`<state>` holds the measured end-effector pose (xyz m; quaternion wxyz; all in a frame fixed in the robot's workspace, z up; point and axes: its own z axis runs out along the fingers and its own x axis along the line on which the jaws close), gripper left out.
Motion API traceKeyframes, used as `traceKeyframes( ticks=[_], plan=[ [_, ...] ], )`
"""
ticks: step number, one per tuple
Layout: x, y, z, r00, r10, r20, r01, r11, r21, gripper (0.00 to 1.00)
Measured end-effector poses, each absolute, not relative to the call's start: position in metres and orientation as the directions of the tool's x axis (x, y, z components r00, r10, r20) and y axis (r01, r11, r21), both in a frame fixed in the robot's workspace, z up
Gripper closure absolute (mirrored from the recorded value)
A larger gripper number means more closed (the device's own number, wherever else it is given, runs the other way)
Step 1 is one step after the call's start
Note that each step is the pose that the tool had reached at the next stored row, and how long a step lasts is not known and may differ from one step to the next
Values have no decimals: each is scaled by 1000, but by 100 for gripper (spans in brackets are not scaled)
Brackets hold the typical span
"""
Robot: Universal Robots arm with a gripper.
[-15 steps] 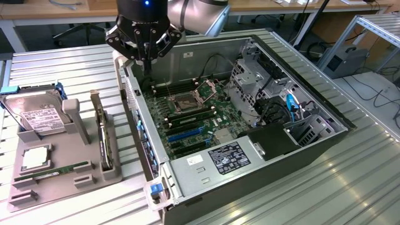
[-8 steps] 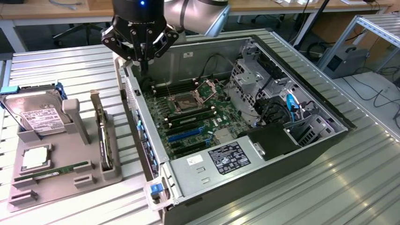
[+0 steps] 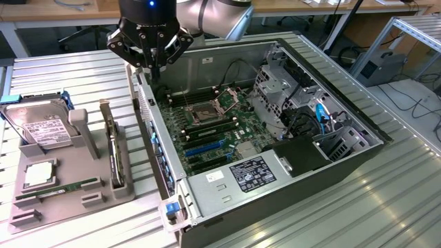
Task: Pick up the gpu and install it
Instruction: 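Reach for the gpu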
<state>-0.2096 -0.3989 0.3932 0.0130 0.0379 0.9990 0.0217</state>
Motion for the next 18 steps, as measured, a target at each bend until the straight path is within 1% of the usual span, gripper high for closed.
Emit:
traceKeyframes(
  ticks=[18],
  plan=[
    [-221,-399,393,-997,76,-24,75,996,44,89]
  ],
)
